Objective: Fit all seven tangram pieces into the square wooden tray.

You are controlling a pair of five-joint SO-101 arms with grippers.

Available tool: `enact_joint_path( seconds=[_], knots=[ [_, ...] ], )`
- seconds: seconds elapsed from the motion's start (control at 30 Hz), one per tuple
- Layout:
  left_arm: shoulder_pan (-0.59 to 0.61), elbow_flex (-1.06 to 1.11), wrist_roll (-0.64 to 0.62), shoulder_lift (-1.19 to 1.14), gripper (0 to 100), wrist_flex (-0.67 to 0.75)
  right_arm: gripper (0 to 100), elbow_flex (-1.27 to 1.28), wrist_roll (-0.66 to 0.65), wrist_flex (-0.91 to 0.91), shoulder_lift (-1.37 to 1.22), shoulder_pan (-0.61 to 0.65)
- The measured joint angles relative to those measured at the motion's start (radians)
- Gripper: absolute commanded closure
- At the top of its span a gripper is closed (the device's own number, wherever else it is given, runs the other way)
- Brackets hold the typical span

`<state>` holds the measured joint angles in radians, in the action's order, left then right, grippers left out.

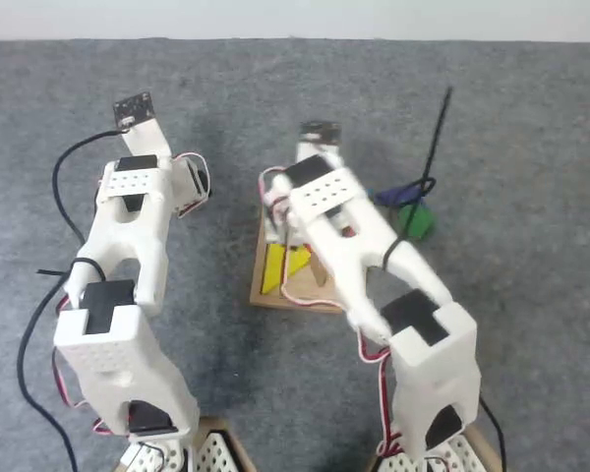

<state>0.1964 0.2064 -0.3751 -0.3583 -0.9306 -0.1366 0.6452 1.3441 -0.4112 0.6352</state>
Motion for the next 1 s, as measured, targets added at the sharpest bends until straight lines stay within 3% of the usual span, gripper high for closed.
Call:
enact_joint_path(
  seconds=[0.23, 0.67, 1.0],
  knots=[
    [0.000, 0.000, 0.000, 0.000, 81, 0.000, 76.1, 0.000, 0.000, -0.040, -0.003, 0.089],
    [0.000, 0.000, 0.000, 0.000, 81, 0.000, 76.1, -0.003, -0.043, -0.044, -0.092, 0.086],
    [0.000, 0.000, 0.000, 0.000, 81, 0.000, 76.1, -0.002, -0.135, -0.052, 0.005, 0.046]
  ],
)
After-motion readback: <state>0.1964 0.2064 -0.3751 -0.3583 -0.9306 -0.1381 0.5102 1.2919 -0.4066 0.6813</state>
